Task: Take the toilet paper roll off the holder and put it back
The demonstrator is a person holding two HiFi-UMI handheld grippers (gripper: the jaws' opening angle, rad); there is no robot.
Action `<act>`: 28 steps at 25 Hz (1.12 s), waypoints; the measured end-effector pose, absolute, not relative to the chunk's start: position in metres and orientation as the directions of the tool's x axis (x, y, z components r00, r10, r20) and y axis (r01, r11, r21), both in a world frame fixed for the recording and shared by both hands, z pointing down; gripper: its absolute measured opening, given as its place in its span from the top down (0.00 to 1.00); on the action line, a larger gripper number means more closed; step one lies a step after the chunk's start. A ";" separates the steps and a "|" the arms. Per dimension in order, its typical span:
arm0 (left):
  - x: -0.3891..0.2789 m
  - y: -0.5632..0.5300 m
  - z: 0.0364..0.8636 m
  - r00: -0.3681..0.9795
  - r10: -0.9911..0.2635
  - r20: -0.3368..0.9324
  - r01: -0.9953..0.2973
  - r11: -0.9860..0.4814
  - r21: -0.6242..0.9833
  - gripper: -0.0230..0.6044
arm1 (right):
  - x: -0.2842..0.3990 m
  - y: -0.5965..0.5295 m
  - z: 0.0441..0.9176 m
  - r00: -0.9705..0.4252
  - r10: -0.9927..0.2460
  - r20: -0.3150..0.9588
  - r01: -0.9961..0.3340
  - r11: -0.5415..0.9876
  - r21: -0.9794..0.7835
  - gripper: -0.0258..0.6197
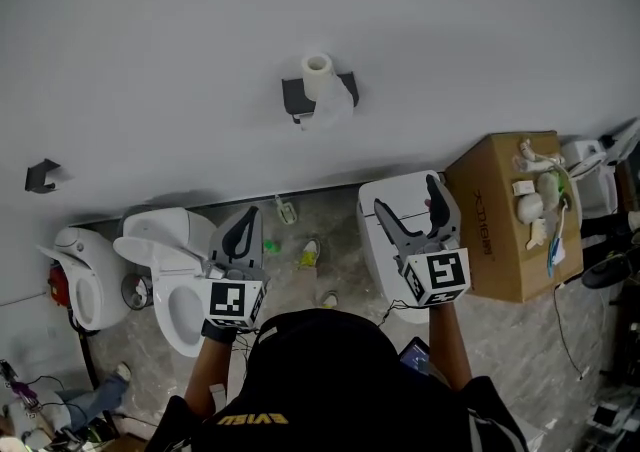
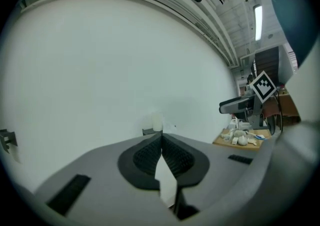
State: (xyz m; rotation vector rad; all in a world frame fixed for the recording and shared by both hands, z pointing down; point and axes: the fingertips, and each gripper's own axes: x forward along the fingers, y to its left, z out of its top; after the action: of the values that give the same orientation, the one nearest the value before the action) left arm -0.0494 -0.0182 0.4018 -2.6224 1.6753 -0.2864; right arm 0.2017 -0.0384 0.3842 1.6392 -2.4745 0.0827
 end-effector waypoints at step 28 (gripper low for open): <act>-0.047 -0.172 0.403 0.498 -0.862 0.095 -0.862 -0.504 -0.054 0.95 | 0.136 -0.181 0.385 -0.408 -0.890 0.202 -0.899 0.430 0.081 0.30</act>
State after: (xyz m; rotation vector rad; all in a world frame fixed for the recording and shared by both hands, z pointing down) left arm -0.0472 -0.1717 0.4030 -2.7192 1.5655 -0.1714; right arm 0.1356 -0.1808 0.3845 1.5701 -2.4688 0.0593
